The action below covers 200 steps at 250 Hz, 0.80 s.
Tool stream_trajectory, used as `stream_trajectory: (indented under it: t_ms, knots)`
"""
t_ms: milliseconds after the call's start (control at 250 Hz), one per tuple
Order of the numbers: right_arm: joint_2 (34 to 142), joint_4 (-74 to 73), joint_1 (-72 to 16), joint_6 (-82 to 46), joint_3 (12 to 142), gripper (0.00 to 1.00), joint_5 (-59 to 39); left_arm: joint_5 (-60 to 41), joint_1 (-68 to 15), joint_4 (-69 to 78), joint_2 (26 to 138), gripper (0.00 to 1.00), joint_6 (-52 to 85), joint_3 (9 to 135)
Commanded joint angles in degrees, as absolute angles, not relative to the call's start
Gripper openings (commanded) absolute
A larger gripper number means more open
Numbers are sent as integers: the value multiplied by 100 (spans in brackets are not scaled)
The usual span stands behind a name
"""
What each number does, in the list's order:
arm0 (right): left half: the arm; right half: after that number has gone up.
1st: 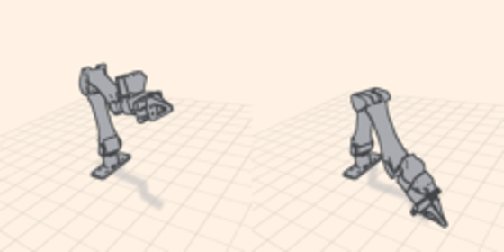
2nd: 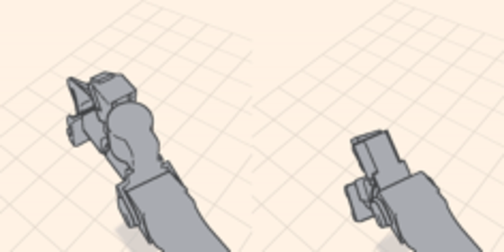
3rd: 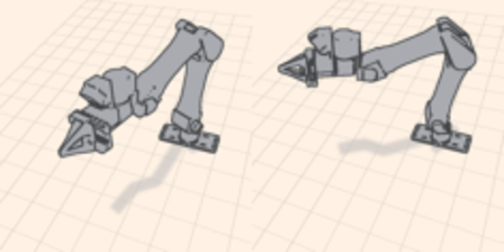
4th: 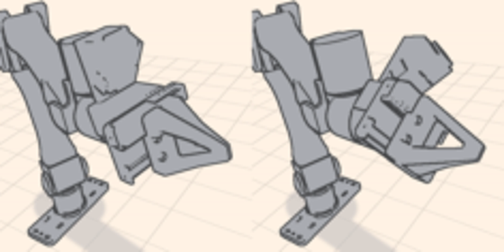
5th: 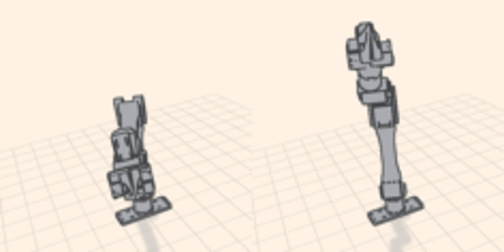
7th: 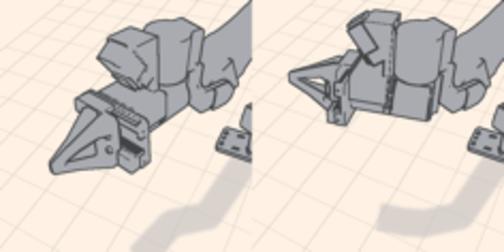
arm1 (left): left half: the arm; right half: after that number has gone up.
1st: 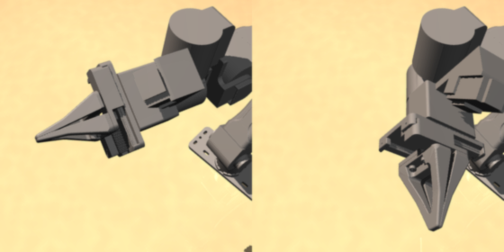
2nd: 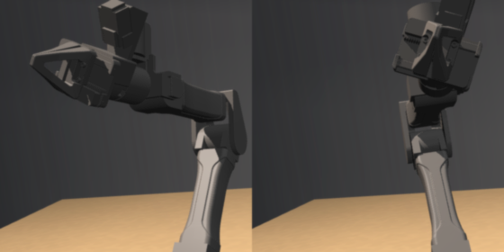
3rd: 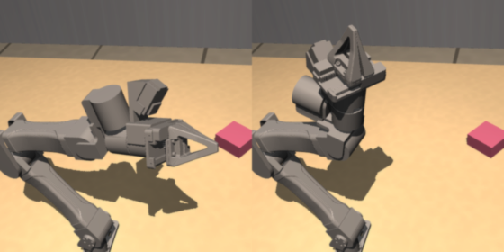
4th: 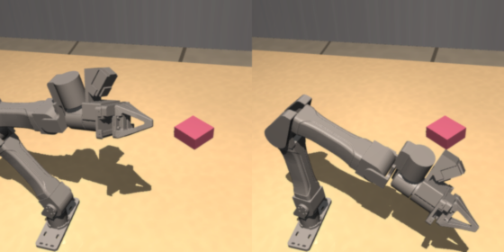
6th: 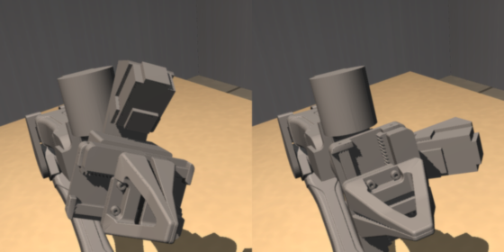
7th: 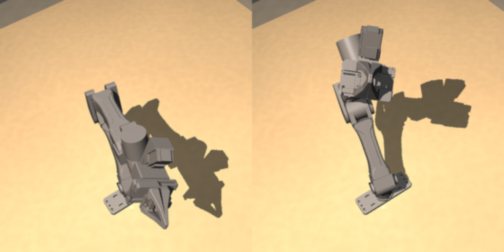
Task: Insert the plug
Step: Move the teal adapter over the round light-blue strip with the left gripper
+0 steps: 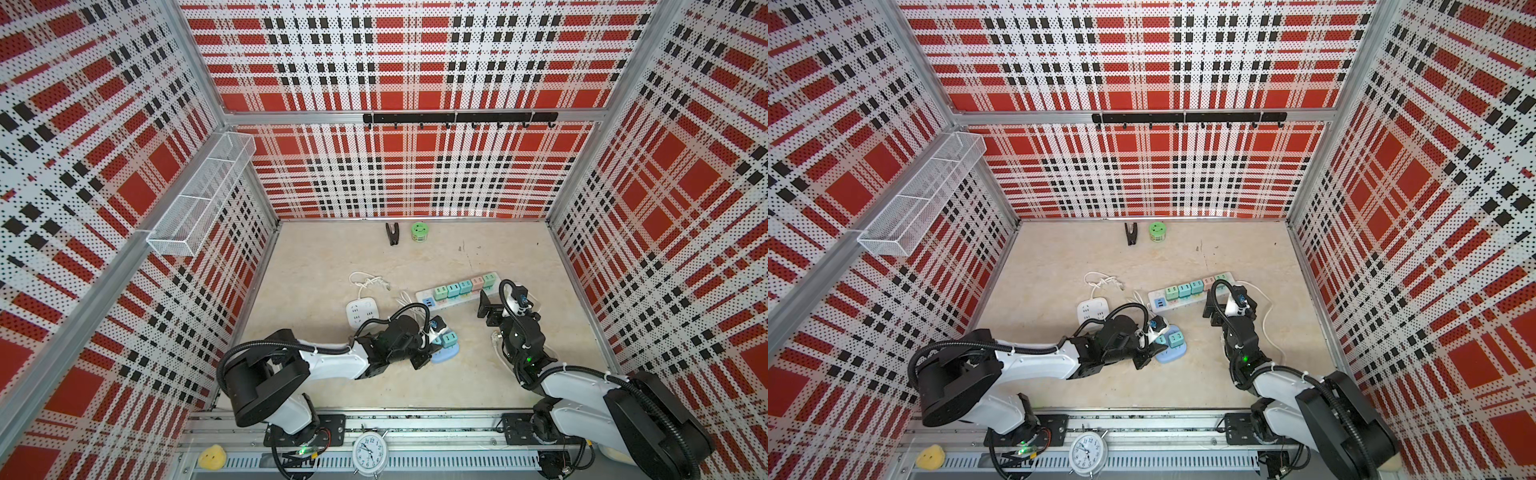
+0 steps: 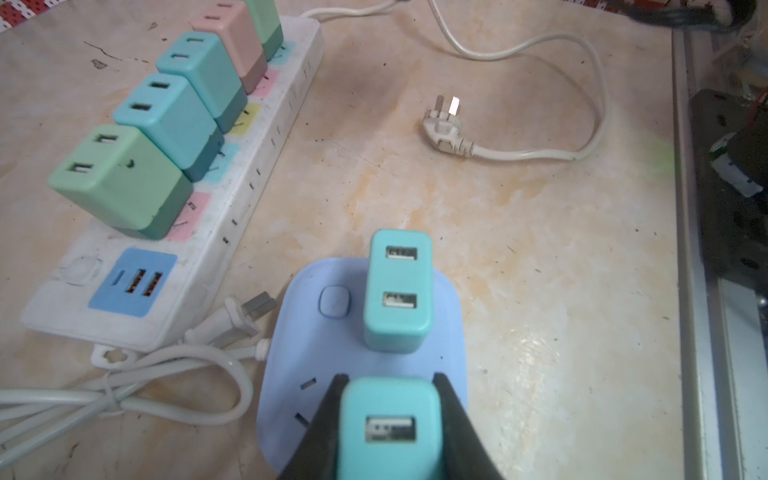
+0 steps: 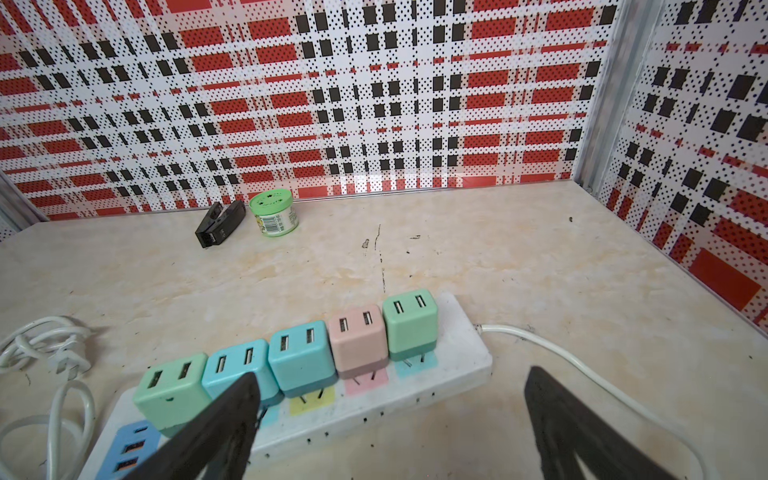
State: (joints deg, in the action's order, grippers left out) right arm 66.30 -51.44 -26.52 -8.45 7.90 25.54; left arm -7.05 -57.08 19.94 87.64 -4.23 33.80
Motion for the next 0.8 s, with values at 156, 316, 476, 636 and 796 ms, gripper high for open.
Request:
stream_trajectory:
  t_ms: [156, 316, 476, 636, 796]
  knots:
    - [6449, -5072, -2591, -949, 922, 100, 2563, -835, -5687, 2601, 8961, 0, -358, 3491]
    - [6500, -5072, -2593, -940, 947, 100, 2514, -963, -5684, 2615, 9269, 0, -282, 3651]
    - [6486, -5073, -2591, -930, 940, 100, 2474, -980, -5687, 2571, 9221, 0, -287, 3603]
    - [6461, -5056, -2593, -919, 934, 100, 2442, -922, -5687, 2507, 9006, 0, -349, 3483]
    - [6459, -5042, -2588, -929, 948, 100, 2433, -795, -5689, 2480, 8983, 0, -395, 3436]
